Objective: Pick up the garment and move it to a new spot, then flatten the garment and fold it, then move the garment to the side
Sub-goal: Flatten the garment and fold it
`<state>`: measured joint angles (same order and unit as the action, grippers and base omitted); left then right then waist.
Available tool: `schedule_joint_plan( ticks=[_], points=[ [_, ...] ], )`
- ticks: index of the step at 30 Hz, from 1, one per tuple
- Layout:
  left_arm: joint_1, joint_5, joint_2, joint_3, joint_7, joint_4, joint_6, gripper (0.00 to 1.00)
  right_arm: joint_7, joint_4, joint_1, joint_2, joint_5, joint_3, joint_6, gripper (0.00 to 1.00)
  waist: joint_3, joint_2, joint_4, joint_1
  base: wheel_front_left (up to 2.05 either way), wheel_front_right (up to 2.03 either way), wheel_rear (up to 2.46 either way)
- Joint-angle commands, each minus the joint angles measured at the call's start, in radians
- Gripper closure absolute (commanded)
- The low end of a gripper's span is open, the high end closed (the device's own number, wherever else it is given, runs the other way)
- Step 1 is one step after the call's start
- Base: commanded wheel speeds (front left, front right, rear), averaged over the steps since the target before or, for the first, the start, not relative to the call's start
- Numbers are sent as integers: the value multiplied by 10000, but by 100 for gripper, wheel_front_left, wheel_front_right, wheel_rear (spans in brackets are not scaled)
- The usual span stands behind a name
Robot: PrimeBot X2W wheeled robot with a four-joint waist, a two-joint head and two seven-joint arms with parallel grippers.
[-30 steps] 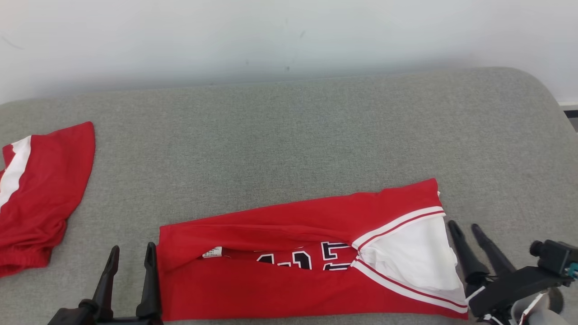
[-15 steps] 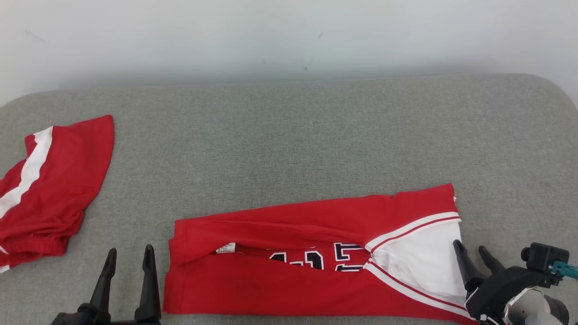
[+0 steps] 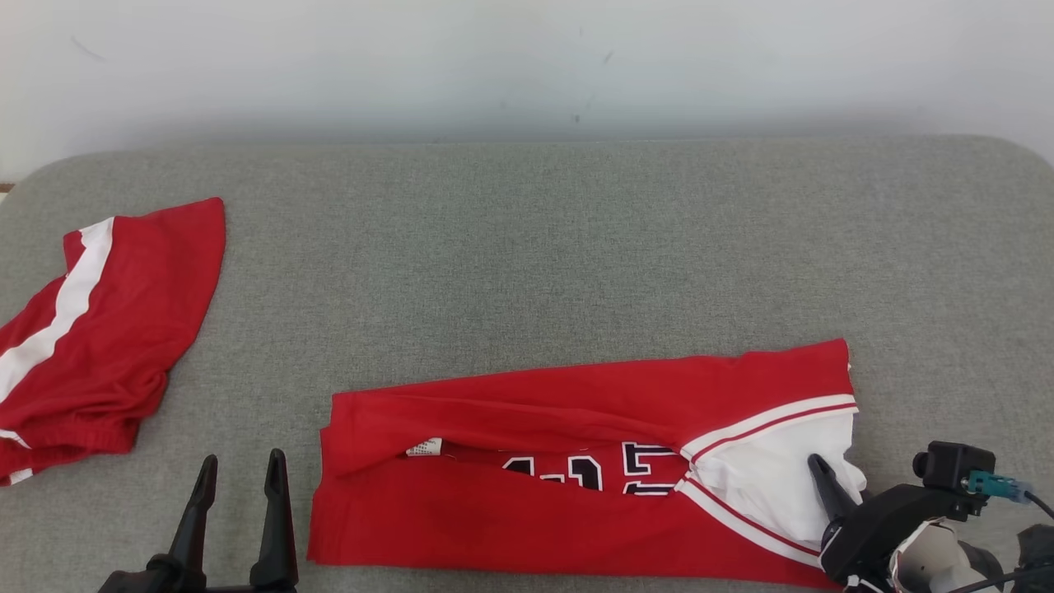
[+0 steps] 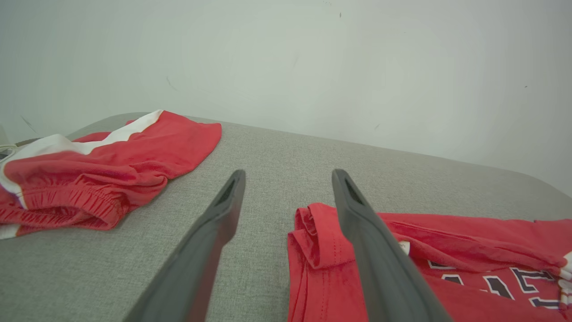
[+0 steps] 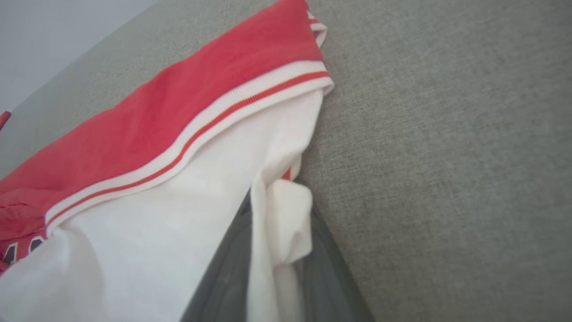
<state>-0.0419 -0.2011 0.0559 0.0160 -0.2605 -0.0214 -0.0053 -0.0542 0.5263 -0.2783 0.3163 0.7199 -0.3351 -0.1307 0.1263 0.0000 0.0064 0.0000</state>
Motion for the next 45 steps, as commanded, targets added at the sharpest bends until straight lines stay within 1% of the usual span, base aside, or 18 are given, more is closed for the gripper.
schedule_joint_plan(
  ticks=[1, 7, 11, 17, 23, 28, 37, 42, 45],
  points=[
    [30, 61, -13, 39, -47, 46, 1, 0, -84, 3, 157, -151, 12, -118, 0, 100, -25, 0, -3, 0, 0, 0, 0],
    [221, 94, -24, 159, -47, 102, 5, 0, 157, -145, 56, 77, 13, 22, 0, 100, -174, 0, -139, 0, 0, 0, 0],
    [233, 112, -34, 188, -47, 89, -8, 0, 352, -26, -154, 485, -168, 404, 5, 100, -257, 0, -256, 0, 0, 0, 0],
    [307, 61, -39, 211, -47, 112, -5, 0, 364, 49, -256, 1117, -550, 981, 5, 100, -397, 0, -403, 0, 0, 0, 0],
    [412, 5, -43, 243, -47, 130, 28, 0, 94, -603, -202, 1132, -225, 1067, 5, 100, -508, 0, -538, 0, 0, 0, 0],
    [449, -48, -48, 232, -47, 132, 69, 0, -319, -1820, 16, 944, 616, 743, 5, 100, -597, 0, -629, 0, 0, 0, 0],
    [564, -190, -47, 135, -48, 154, 140, 0, -1176, -4370, 444, 668, 2008, -367, 2, 100, -852, 0, -579, 0, 0, 0, 0],
    [554, -245, -48, 25, -48, 172, 130, 0, -1491, -5289, 581, 475, 2427, -920, 0, 100, -910, 0, -358, 0, 0, 0, 0],
    [560, -311, -48, -46, -48, 180, 167, 0, -1581, -5552, 583, 355, 2430, -1167, 0, 100, -911, 0, -192, 0, 0, 0, 0]
  ],
)
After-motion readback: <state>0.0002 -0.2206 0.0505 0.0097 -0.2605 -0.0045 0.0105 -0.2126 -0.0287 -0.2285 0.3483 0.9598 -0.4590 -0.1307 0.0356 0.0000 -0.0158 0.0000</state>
